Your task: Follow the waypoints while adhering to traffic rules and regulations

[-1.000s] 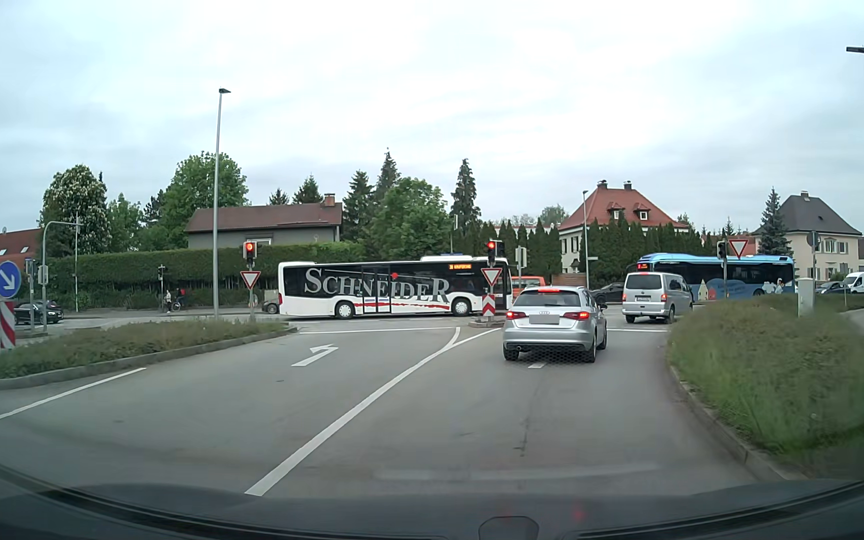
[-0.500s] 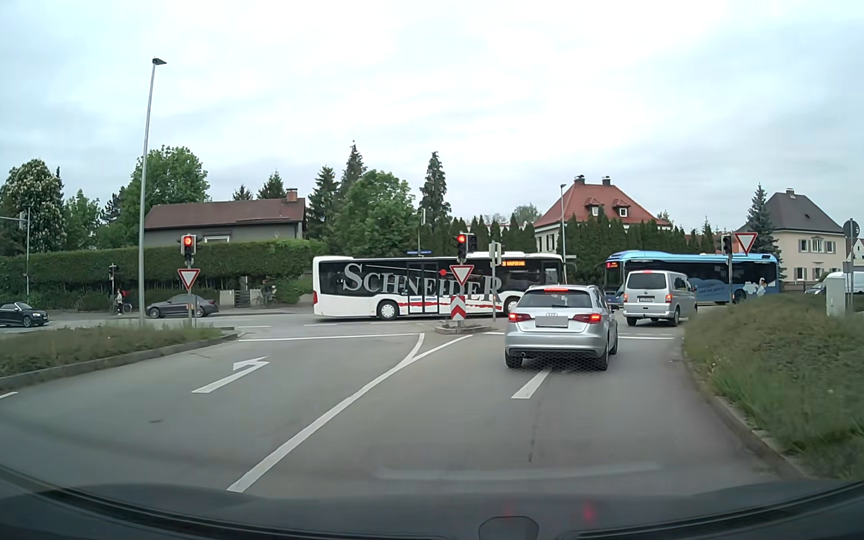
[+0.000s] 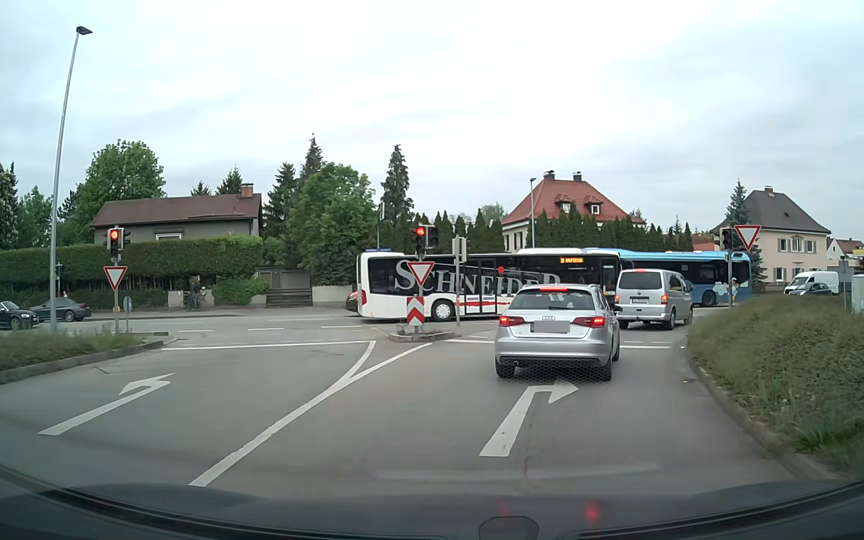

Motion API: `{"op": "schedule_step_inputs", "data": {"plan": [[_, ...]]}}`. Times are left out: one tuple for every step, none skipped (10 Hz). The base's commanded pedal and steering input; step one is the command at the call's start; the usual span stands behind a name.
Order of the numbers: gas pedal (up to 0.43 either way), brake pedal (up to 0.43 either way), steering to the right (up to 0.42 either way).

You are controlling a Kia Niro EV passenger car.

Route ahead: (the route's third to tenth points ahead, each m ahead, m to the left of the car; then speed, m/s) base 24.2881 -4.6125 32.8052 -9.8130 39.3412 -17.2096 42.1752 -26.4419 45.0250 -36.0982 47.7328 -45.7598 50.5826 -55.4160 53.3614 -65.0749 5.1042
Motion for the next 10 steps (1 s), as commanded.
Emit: {"op": "schedule_step_inputs", "data": {"plan": [[0.0, 0.232, 0.105], [0.0, 0.226, 0.104], [0.0, 0.232, 0.103], [0.0, 0.244, 0.103], [0.0, 0.256, 0.103], [0.0, 0.262, 0.103], [0.0, 0.268, 0.103], [0.0, 0.268, 0.103], [0.0, 0.268, 0.103], [0.0, 0.274, 0.1]]}}
